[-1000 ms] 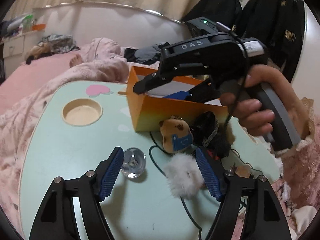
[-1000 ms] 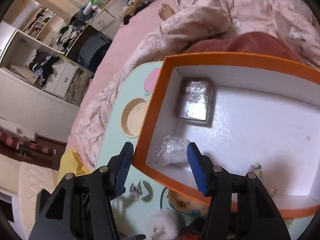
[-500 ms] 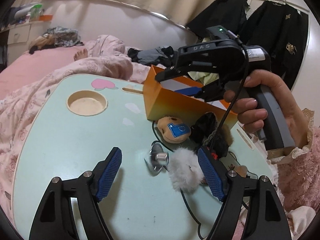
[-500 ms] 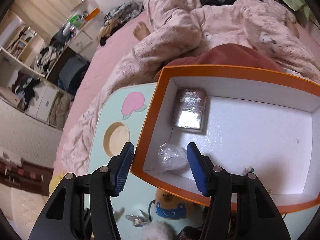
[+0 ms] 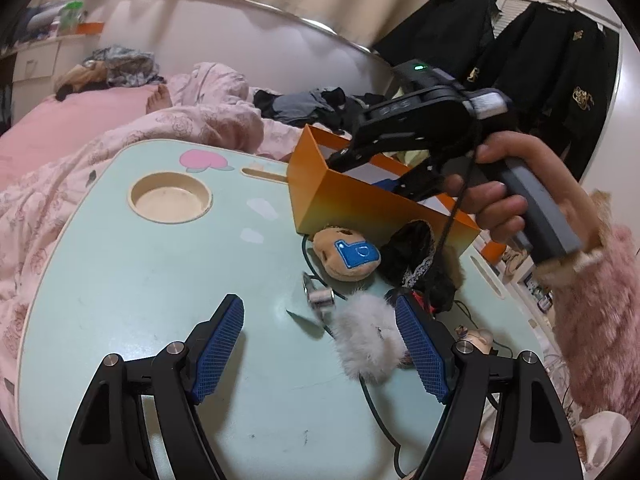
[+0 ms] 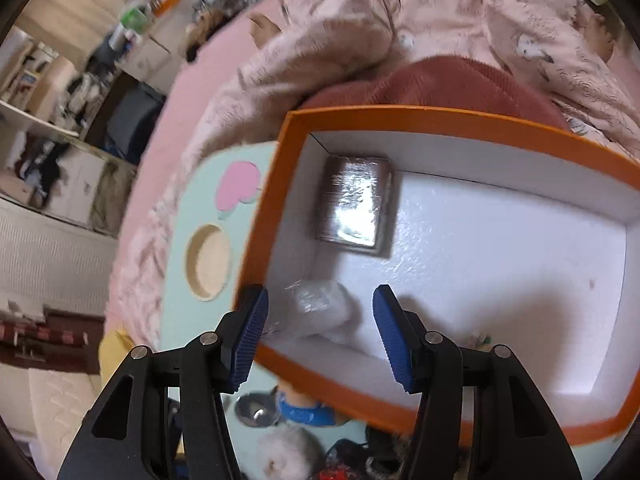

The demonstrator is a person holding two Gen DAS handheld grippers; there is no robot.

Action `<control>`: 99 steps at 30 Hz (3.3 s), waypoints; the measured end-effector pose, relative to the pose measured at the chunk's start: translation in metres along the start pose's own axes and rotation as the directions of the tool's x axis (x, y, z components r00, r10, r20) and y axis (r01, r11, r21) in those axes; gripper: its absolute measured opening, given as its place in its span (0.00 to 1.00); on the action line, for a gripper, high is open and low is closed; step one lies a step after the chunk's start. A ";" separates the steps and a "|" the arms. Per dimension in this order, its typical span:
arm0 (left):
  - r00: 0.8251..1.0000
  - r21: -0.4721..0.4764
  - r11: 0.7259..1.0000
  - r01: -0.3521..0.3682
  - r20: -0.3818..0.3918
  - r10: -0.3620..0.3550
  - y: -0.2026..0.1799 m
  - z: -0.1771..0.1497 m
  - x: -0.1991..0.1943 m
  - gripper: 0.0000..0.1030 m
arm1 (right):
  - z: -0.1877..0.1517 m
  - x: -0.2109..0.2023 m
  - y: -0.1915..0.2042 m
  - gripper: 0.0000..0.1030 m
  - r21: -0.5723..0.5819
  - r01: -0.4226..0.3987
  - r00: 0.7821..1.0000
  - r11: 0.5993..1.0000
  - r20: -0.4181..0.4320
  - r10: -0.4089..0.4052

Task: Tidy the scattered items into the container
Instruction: 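Grasp the clear plastic bag with the right gripper and set it down, then grasp the brown card box with the left gripper and lift it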

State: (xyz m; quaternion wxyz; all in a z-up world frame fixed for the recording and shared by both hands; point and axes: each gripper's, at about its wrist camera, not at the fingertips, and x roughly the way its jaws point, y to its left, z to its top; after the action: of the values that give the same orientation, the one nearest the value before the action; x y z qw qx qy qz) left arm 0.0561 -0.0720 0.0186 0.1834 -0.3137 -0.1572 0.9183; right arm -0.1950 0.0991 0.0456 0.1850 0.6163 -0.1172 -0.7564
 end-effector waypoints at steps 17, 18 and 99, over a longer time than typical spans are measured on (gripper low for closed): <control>0.999 -0.038 0.999 0.028 -0.023 -0.029 0.006 -0.001 0.002 0.77 | -0.038 -0.096 -0.033 0.24 -0.037 -0.211 0.920 0.977 0.330 0.211; 0.999 -0.042 0.999 0.029 -0.027 -0.030 0.007 -0.001 0.002 0.77 | -0.051 -0.109 -0.035 0.24 -0.052 -0.219 0.911 0.974 0.347 0.223; 0.728 0.434 0.854 -0.286 -0.481 0.488 -0.104 0.142 0.226 0.38 | -0.241 -0.078 -0.169 0.76 -0.036 -0.108 0.722 0.993 0.684 0.104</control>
State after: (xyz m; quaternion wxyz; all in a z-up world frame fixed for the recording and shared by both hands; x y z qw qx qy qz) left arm -0.1752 0.0940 0.0506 0.0733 -0.5667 0.1320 0.8099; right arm 0.0305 0.2974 -0.0052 0.1697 0.2872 -0.2145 -0.9180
